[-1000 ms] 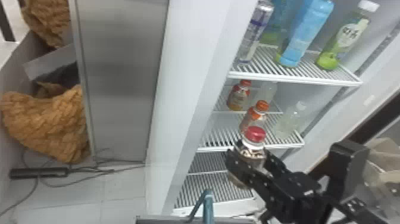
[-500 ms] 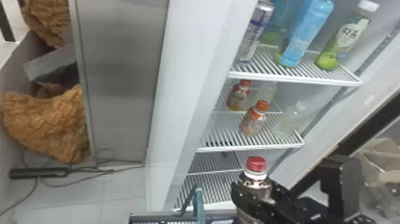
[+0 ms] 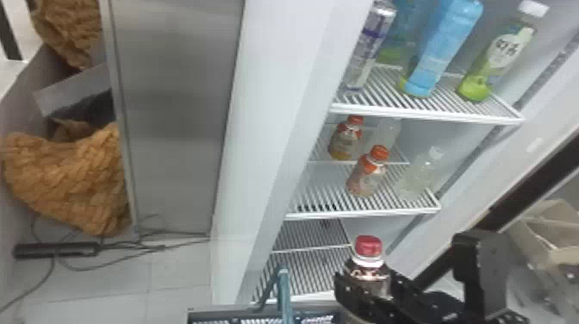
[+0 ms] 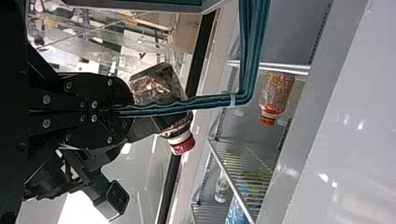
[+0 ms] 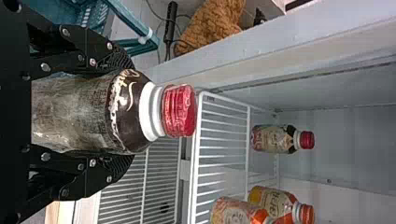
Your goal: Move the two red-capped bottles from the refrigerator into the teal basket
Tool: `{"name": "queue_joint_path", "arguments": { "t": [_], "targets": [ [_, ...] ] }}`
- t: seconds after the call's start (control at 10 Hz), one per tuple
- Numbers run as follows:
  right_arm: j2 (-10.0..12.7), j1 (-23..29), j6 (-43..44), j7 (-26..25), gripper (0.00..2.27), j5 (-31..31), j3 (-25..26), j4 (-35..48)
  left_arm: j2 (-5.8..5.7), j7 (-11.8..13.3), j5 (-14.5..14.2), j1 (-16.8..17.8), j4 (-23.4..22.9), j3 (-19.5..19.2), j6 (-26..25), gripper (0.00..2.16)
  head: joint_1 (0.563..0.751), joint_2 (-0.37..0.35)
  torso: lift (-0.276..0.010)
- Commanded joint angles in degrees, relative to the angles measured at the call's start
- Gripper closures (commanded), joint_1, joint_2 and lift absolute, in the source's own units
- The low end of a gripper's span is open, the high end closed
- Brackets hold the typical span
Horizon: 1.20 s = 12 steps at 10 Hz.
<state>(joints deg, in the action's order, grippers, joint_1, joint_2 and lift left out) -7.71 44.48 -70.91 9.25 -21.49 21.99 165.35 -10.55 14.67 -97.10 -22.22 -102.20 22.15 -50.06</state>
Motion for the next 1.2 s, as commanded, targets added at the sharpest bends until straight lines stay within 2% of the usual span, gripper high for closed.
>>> {"name": "queue_joint_path", "arguments": {
  "t": [0.0, 0.3, 0.6, 0.8, 1.1],
  "targets": [
    [0.15, 0.23, 2.57, 0.07, 0.70, 0.69, -0.06, -1.87, 0.00, 0.09, 0.10, 0.00, 0.03, 0.02, 0.00, 1.15, 0.695, -0.350, -0.224],
    [0.15, -0.33, 2.15, -0.02, 0.70, -0.91, -0.97, -3.56, 0.00, 0.09, 0.21, 0.42, 0.46, 0.25, 0.14, 1.16, 0.695, -0.350, -0.224],
    [0.15, -0.47, -4.04, -0.02, 0.67, -1.48, -1.08, -2.57, -0.09, 0.62, 0.33, 0.85, 0.88, 0.59, 0.98, 1.15, 0.695, -0.350, -0.224],
    [-0.02, -1.03, -5.03, 0.07, 0.47, -1.13, -1.08, -2.72, -0.09, 0.71, 0.33, 0.85, 0.88, 0.59, 1.12, 1.15, 0.695, -0.350, -0.224],
    [-0.11, -1.31, -5.31, 0.42, 0.40, -0.33, -1.20, -3.28, -0.09, 0.71, 0.33, 0.85, 1.02, 0.71, 0.98, 1.15, 0.695, -0.350, -0.224]
  ]
}}
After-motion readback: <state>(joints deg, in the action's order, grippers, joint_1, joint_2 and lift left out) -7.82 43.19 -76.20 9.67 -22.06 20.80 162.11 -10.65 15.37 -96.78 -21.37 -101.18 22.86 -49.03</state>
